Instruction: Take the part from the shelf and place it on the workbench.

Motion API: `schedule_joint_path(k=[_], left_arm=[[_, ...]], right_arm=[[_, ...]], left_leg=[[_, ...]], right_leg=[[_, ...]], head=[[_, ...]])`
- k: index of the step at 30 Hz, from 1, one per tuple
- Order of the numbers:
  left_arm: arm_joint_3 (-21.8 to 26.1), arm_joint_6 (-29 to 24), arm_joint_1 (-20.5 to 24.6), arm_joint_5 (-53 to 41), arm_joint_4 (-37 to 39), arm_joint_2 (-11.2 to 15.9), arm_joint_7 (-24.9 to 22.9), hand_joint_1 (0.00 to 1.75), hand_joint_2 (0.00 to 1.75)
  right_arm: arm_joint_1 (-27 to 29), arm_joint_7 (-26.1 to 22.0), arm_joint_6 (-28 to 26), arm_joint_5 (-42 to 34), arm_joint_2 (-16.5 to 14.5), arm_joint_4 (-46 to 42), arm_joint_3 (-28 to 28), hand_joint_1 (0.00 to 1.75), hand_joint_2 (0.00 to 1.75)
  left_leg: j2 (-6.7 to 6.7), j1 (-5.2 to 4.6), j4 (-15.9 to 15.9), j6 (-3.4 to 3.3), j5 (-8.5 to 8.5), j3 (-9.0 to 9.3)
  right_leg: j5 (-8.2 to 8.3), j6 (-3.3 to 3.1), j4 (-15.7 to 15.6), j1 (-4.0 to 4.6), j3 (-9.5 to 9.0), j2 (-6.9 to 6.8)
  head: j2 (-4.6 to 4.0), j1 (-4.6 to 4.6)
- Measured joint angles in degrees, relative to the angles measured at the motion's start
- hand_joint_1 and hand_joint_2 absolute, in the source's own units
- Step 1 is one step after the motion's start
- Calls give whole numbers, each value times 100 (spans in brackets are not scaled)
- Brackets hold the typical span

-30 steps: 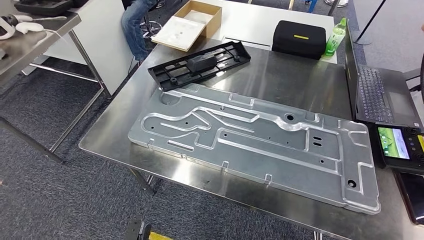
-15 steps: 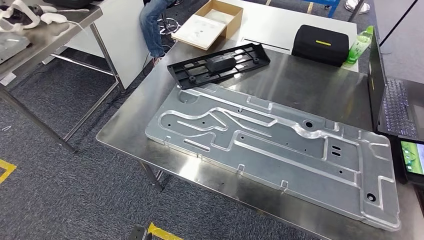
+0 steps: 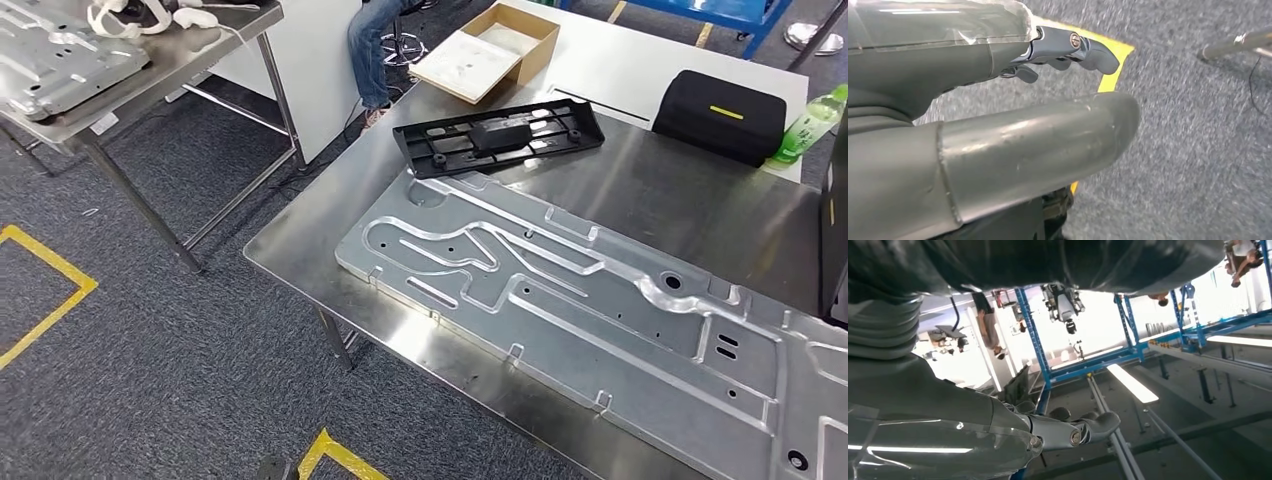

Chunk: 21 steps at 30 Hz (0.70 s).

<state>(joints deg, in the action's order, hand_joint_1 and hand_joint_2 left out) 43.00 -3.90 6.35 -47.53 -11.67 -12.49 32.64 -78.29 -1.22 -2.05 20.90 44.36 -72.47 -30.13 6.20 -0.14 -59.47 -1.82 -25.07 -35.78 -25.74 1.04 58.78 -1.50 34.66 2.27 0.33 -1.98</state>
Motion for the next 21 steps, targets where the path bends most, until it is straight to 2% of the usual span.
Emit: schedule_joint_path(k=[1, 3, 5, 6, 7, 8, 10, 11, 12, 14, 15, 17, 18, 19, 20, 21], left_arm=[[0, 8, 8, 4, 0, 4, 20, 0, 0], [-2, 39, 49, 9, 0, 5, 71, 0, 0], [-11, 81, 86, -25, 0, -2, 87, 0, 0], [-22, 99, 89, -61, 0, -5, 79, 0, 0], [-37, 109, 82, -105, 0, -7, 64, 0, 0], [-56, 113, 68, -148, 0, -7, 49, 0, 0], [-103, 99, 40, -237, 0, -2, 11, 0, 0], [-128, 86, 29, -282, 0, 2, -8, 0, 0], [-154, 67, 18, -321, 0, 7, -22, 0, 0], [-193, 27, -4, -375, 0, 27, -18, 0, 0], [-207, 8, -7, -382, 0, 39, 4, 0, 0], [-219, -26, 34, -347, -1, 60, 82, 0, 0], [-221, -48, 72, -309, -1, 64, 133, 0, 0], [-221, -69, 115, -267, -2, 68, 178, 0, 0], [-220, -87, 157, -224, -2, 69, 217, 0, 0], [-219, -91, 193, -180, -2, 70, 256, 0, 0]], right_arm=[[6, 1, 12, 18, 3, -25, 14, 0, 0], [15, 2, 20, 63, 18, -77, 59, 0, 0], [34, 4, 20, 110, 43, -137, 101, 0, 0], [61, 8, 20, 125, 61, -189, 119, 0, 0], [95, 15, 21, 131, 86, -250, 142, 0, 0], [131, 27, 22, 132, 120, -322, 173, 0, 0], [191, 53, 25, 130, 203, -463, 262, 0, 0], [216, 61, 29, 128, 239, -523, 307, 0, 0], [244, 63, 42, 133, 264, -578, 344, 0, 0], [298, 61, 84, 187, 279, -673, 379, 0, 0], [312, 57, 101, 243, 269, -709, 384, 0, 0], [262, 25, 98, 410, 199, -728, 384, 0, 0], [207, -6, 75, 517, 107, -696, 384, 0, 0], [148, -37, 44, 623, -20, -646, 383, 0, 0], [102, -65, 8, 722, -177, -586, 381, 0, 0], [65, -89, -35, 808, -351, -523, 374, 0, 0]], left_leg=[[-120, -9, -129, 38, -88, -60], [-436, 2, -739, 108, -421, -338], [-562, 47, -1433, 149, -688, -668], [-582, 61, -1550, 157, -684, -721], [-602, 69, -1432, 156, -574, -658], [-650, 70, -1101, 143, -388, -483], [-868, 31, -318, 85, -104, -84], [-946, 6, -71, 48, -39, 37], [-973, -17, 29, 16, -35, 76], [-853, -23, 71, -50, 1, 80], [-789, -14, 114, -84, 30, 95], [-674, 12, 198, -151, 94, 125], [-620, 13, 212, -166, 110, 122], [-570, 10, 211, -176, 119, 116], [-515, 5, 208, -179, 123, 111], [-454, 1, 201, -177, 127, 110]], right_leg=[[8, -31, -21, -14, -16, -68], [4, -78, -33, -12, -37, -210], [-13, -103, -18, 5, -40, -357], [-22, -105, -13, 9, -46, -426], [-33, -101, -10, 11, -56, -489], [-46, -90, -7, 14, -73, -553], [-79, -54, 2, 36, -105, -676], [-90, -32, 2, 54, -118, -736], [-94, -8, -3, 68, -127, -790], [-95, 45, -31, 75, -152, -891], [-129, 73, -16, 60, -158, -852], [-360, 106, 290, 30, -31, -591], [-538, 110, 619, 19, 117, -418], [-710, 111, 1003, 18, 303, -311], [-815, 116, 1335, 20, 468, -261], [-813, 118, 1504, 18, 556, -242]], head=[[0, 11], [0, 32], [0, 36], [0, 36], [0, 37], [0, 37], [0, 36], [0, 35], [0, 34], [0, 33], [0, 31], [0, 24], [0, 21], [0, 19], [0, 18], [0, 18]])
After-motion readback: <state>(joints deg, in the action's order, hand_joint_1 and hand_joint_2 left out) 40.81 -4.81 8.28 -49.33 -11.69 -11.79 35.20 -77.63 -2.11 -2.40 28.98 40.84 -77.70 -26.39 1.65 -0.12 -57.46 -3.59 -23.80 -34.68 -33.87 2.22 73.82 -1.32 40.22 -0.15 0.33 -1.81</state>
